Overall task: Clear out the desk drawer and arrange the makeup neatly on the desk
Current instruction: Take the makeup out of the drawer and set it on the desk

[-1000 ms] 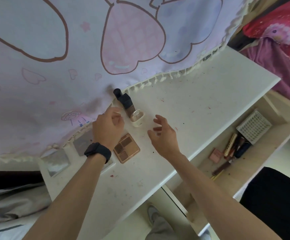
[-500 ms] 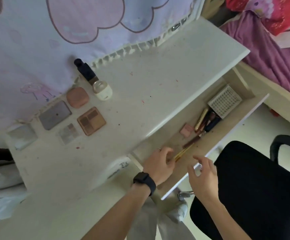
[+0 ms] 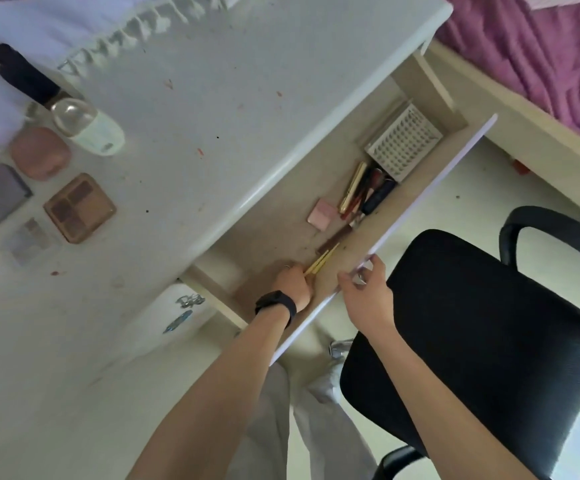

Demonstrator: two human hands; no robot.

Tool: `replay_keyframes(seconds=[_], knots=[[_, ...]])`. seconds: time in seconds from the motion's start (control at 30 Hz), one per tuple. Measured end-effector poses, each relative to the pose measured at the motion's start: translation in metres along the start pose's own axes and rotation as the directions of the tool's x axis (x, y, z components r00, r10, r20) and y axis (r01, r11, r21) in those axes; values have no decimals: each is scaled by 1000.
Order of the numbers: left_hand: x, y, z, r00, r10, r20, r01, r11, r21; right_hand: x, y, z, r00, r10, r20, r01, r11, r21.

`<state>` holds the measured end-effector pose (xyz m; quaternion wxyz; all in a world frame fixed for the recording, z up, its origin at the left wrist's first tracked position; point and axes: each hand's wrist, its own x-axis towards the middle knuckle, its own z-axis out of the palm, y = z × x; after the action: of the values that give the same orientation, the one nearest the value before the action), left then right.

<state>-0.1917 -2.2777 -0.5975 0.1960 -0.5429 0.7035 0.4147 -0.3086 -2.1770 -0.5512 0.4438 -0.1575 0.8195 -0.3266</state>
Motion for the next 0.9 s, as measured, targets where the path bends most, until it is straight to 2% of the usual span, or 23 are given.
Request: replay_keyframes(seconds=[0.17, 0.3, 0.33, 0.4, 0.5, 0.57, 0.6, 0.67, 0.77, 0.83, 0.9], knots=[[0, -3, -12, 1000, -7, 20, 5, 996, 94, -2, 0, -1, 1000, -2, -1, 2, 1000, -29], [-12, -8, -27, 997, 27, 79, -33, 997, 73, -2, -4, -5, 999, 10, 41, -8, 999, -38], [-18, -9, -33, 996, 46, 77, -49, 998, 46, -4, -7, -7, 999, 9, 35, -8, 999, -47], [-31, -9, -46, 996, 77, 43, -74, 995, -74, -9, -10, -12, 995, -18, -99, 11, 998, -63], [-50, -4, -74, 993, 110, -34, -115, 950, -291, -18, -21, -16, 915, -254, -312, 217, 965, -150], [-60, 2, -94, 988, 134, -71, -151, 898, -414, -13, -36, -12, 888, -352, -295, 308, 933, -186], [-64, 4, -106, 987, 141, -80, -162, 867, -472, -7, -46, -7, 900, -354, -255, 312, 930, -193], [-70, 8, -129, 982, 164, -90, -187, 821, -539, 12, -66, 5, 950, -273, -150, 238, 948, -212], [-75, 12, -162, 975, 193, -112, -221, 761, -610, 48, -88, 28, 998, -52, -32, 40, 949, -312], [-78, 11, -181, 978, 183, -102, -201, 677, -708, 67, -95, 41, 997, 62, -54, -76, 940, -332], [-79, 4, -194, 983, 157, -98, -177, 640, -748, 82, -97, 52, 984, 147, -102, -172, 934, -312]])
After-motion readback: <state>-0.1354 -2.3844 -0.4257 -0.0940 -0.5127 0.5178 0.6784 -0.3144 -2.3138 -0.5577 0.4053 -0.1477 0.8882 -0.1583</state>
